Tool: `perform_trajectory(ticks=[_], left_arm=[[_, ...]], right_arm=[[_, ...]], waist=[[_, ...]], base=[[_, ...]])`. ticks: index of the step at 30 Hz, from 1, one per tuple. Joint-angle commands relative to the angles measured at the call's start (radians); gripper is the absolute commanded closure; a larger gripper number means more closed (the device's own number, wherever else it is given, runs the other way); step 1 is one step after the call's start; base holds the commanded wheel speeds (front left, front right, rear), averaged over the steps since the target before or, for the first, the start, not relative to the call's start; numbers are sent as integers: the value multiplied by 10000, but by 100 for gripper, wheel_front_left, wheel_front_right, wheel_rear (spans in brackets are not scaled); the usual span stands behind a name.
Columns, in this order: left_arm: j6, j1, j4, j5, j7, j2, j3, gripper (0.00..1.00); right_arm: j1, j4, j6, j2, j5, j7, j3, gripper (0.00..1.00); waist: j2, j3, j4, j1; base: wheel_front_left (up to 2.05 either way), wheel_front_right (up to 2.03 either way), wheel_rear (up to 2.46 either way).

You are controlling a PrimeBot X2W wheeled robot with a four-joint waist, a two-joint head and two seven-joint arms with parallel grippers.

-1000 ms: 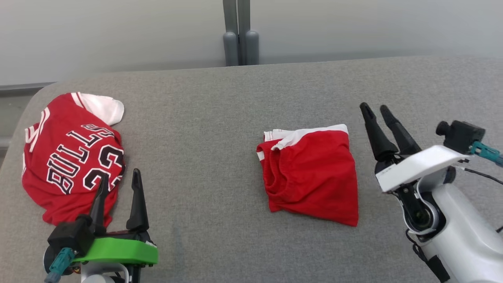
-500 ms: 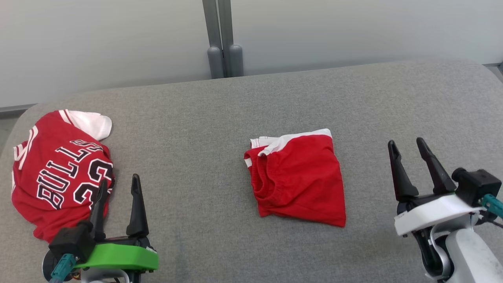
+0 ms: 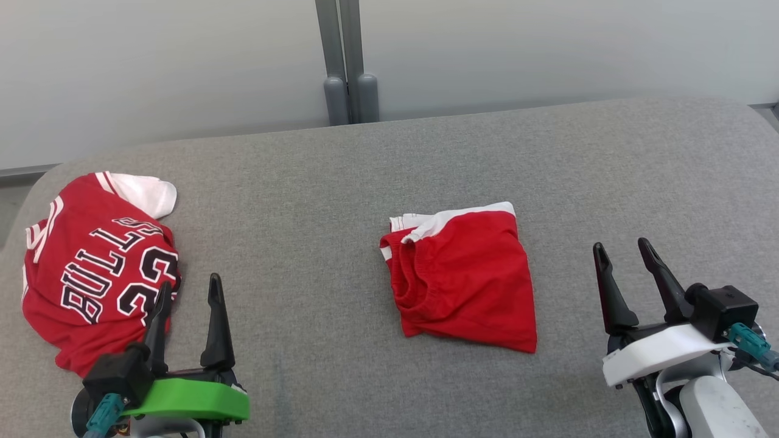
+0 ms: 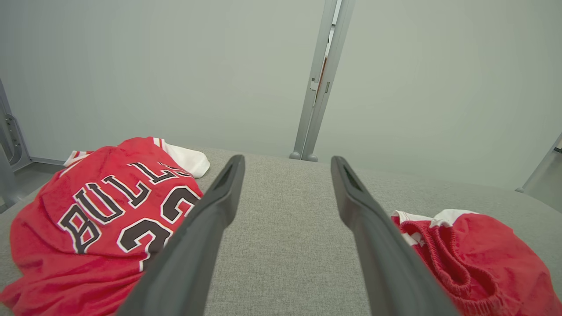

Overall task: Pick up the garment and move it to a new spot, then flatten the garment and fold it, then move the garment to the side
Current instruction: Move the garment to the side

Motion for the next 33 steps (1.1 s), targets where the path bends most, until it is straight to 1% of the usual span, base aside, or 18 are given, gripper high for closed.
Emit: perform_trajectory(ticks=[1,5,7,11,16,21,25,29,33], left_arm=[[14,125,1,72,-26,22,19,0],[43,101,-10,103,-28,22,14,0],[49,52,-16,112,-26,22,-4,0],[34,-120,5,65,-28,22,-120,0],[97,-211,46,-53,-26,22,-251,0],[112,-309,92,-98,-26,24,-315,0],[110,-358,83,-63,-26,22,-306,0],[50,-417,108,-36,-26,20,-273,0],[25,-470,133,-54,-26,22,-266,0]], right_arm=[[110,31,5,1,-90,-45,-35,0],[-111,185,5,28,-160,-45,102,0],[-344,457,5,38,-146,22,217,0],[-1227,1417,5,213,134,886,506,0],[-2354,2706,3,143,200,2033,770,0],[-2985,3973,3,220,368,2837,353,0],[-3246,4846,5,361,478,3268,-93,0],[-3308,5434,3,509,808,3502,-257,0],[-3394,5844,3,633,1205,3742,-209,0]], waist=[[0,-4,9,0],[0,24,25,0],[0,59,41,0],[0,169,196,0],[0,282,615,0],[0,451,1164,0],[0,609,1537,0],[0,721,1735,0],[0,780,1809,0]], base=[[0,0,0],[0,0,0],[0,0,0],[0,0,0],[0,0,0],[0,0,0],[0,0,0],[0,0,0],[0,0,0]])
